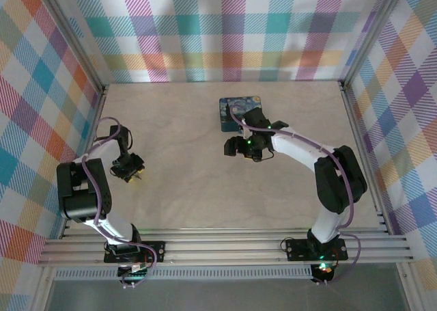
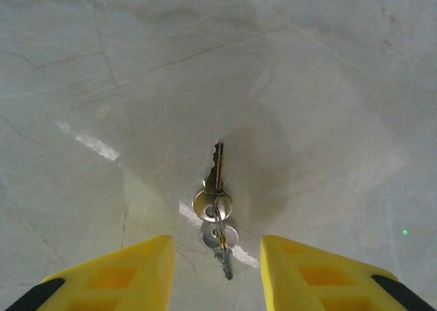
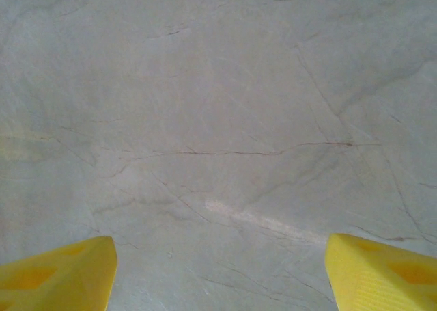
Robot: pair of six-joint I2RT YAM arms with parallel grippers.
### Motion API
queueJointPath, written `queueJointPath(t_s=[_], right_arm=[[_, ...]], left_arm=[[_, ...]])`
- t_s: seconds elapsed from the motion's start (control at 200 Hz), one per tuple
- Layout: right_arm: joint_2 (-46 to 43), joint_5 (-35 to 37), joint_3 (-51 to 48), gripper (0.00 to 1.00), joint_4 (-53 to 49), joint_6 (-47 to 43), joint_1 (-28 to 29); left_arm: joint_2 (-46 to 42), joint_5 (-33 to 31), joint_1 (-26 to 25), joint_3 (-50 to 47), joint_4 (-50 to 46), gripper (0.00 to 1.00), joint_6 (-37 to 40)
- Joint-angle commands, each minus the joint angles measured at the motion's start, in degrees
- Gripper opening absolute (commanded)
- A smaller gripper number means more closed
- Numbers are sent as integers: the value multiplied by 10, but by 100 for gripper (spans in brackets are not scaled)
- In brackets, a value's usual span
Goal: Unlock a padlock with a key
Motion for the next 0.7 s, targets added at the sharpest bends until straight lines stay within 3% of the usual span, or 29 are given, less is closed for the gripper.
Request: queueJointPath(t_s=[0.0, 0.095, 0.295, 0.6, 0.695], right_arm=[[-27, 19, -6, 80, -3, -1, 3], [-27, 20, -6, 80, -3, -1, 3], [-31, -4, -20, 80, 29, 7, 3], [-46, -116, -74, 72, 168, 52, -10], [-62, -142, -91, 69, 219, 62, -15]], left_arm=[[13, 3, 2, -17, 10, 37, -10], [21, 2, 3, -23, 15, 33, -10], [-2, 38, -5, -41, 29, 0, -8], [-151, 196, -100, -25, 62, 0, 25], [-176, 287, -113, -5, 97, 0, 40]])
